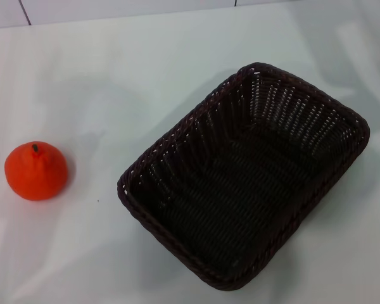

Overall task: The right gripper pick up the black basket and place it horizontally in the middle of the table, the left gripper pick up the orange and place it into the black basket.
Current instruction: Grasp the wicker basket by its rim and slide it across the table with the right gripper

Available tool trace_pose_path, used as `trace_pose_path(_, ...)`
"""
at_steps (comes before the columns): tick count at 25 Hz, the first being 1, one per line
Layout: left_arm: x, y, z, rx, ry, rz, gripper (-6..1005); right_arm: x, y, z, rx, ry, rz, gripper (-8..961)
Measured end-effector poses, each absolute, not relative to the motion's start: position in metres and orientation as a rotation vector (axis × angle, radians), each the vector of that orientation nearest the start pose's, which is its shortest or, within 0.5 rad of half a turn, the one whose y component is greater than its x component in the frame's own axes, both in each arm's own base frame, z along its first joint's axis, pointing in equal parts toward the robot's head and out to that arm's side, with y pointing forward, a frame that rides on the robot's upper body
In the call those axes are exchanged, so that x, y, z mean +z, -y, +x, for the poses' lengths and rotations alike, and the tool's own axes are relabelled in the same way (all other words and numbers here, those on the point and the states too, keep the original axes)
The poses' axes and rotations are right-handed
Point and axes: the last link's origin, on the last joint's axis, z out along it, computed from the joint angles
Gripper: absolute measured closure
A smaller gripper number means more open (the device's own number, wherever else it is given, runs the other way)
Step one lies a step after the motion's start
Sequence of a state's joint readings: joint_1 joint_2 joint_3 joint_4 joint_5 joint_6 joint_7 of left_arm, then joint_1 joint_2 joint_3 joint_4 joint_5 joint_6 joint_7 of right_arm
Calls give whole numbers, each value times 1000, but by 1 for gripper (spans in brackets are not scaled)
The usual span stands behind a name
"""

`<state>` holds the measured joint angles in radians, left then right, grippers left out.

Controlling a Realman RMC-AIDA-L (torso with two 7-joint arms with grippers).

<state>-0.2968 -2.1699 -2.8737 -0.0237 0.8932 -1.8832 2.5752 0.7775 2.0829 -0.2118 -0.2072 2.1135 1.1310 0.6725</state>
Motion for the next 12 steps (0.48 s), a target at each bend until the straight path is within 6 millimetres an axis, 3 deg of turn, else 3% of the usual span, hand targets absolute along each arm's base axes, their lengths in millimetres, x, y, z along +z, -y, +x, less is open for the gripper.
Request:
trace_pose_path(8,51,-235,-326,-1277,404,-1096,97,82,-444,253,-1193,1482,-740,220)
trace_pose_path(12,51,-235,-325,-1276,395,-1115,97,87,-448,241,-1009,1687,-777,220)
